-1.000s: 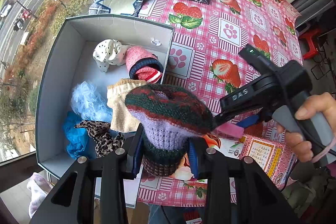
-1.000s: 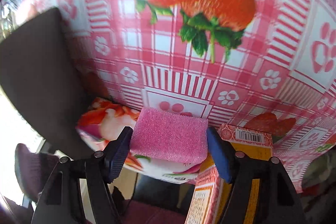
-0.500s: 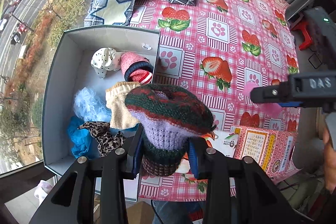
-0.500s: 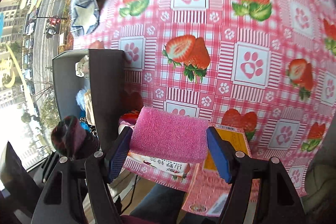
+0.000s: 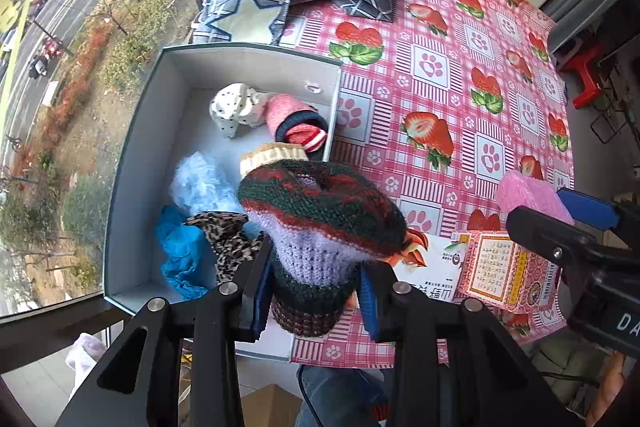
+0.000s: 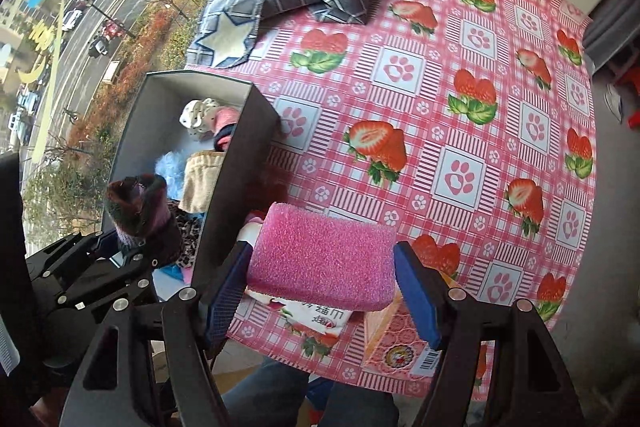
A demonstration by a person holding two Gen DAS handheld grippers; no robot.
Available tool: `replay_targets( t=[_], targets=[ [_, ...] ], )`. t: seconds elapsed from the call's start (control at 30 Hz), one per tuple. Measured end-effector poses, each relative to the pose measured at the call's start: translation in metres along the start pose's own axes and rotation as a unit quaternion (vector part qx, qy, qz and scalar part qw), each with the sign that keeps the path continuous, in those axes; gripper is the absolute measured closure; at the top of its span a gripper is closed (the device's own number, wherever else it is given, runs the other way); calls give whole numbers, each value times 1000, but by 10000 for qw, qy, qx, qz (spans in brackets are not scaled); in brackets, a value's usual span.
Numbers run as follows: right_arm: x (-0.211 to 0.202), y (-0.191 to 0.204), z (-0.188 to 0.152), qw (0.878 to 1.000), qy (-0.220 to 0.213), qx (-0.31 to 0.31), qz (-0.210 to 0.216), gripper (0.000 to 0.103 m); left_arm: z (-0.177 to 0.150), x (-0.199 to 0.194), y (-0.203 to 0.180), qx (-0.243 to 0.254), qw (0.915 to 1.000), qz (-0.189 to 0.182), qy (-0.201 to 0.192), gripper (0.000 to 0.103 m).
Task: Organize soft objects
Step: 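Carry the striped knit hat and pink sponge over the white box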
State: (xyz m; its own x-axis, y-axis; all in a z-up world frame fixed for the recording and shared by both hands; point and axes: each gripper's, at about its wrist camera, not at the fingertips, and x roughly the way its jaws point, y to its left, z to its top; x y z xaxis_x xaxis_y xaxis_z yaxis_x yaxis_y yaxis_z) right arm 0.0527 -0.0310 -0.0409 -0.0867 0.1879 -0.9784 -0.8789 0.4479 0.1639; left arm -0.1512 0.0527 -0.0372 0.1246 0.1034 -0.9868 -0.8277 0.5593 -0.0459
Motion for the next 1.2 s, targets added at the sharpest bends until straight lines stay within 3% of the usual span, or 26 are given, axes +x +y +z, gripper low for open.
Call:
replay_targets(
  t=[0.7,1.2],
  targets=[
    [-1,103,6,9937,-26,-1115,-98,30,-32,-13,87,-958,9953,96,-60,64],
    [19,151,17,9868,72,-1613,-81,30,-40,3,119,-1298,9914,49,154,64]
  ],
)
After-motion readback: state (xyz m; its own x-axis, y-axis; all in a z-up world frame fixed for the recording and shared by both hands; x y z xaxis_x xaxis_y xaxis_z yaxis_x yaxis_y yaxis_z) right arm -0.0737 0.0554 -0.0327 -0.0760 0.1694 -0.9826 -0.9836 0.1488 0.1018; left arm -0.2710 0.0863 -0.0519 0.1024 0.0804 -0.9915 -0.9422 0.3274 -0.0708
